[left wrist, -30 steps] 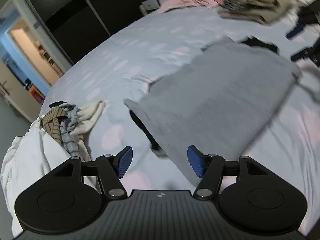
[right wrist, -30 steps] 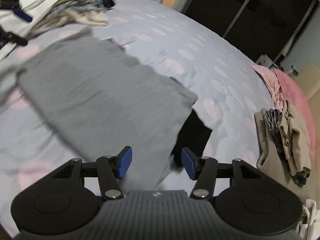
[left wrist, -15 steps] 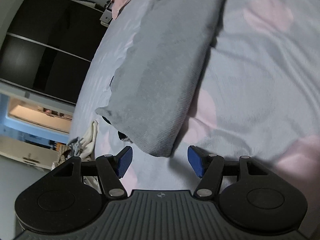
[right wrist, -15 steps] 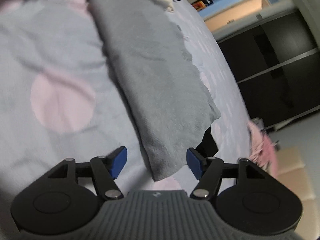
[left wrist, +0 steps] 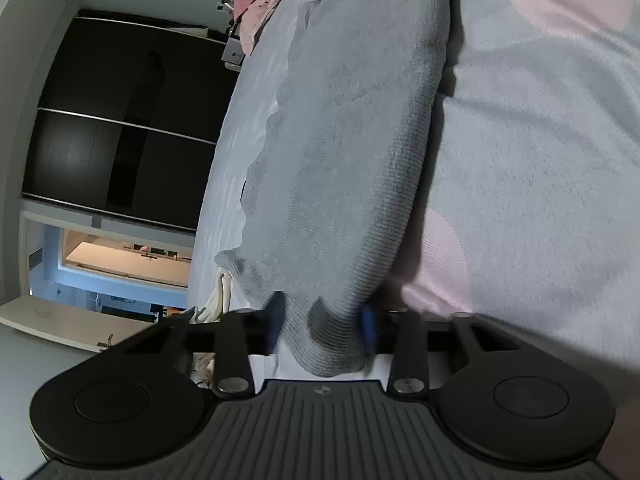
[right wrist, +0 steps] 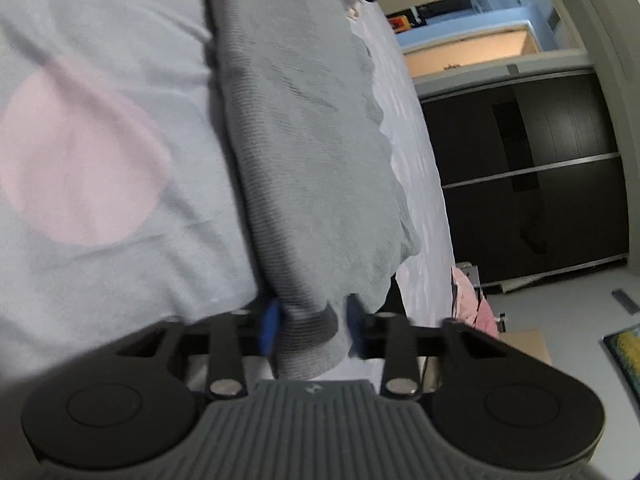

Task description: Fold clothes

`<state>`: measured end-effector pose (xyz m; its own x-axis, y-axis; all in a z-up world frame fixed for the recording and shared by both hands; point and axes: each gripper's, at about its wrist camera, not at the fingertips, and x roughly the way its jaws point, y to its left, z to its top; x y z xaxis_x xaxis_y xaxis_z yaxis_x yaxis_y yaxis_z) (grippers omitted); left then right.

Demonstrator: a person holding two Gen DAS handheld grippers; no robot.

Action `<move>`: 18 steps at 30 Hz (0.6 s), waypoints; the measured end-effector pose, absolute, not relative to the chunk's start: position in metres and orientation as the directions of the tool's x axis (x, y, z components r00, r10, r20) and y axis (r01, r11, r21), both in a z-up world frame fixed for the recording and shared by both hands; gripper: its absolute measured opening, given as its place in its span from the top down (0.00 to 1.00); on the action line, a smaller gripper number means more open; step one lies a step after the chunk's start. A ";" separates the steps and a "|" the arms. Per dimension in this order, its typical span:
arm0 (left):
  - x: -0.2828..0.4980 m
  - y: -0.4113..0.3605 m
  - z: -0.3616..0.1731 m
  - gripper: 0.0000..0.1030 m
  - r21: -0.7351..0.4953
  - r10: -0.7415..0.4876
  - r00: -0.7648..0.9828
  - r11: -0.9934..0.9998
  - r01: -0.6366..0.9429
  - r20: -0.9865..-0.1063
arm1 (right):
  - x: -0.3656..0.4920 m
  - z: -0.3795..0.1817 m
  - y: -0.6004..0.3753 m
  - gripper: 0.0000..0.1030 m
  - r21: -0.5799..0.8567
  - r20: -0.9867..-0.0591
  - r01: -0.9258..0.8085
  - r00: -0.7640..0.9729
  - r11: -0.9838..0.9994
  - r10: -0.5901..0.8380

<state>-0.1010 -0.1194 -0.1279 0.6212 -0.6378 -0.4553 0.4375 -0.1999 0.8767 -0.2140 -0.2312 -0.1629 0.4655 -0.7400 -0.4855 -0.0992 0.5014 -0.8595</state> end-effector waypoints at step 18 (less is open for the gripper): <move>-0.084 -0.060 -0.037 1.00 0.772 -0.620 0.495 -0.319 0.550 -0.609 | -0.251 -0.066 -0.230 1.00 -0.749 -0.640 -0.193 0.458 0.633 -0.617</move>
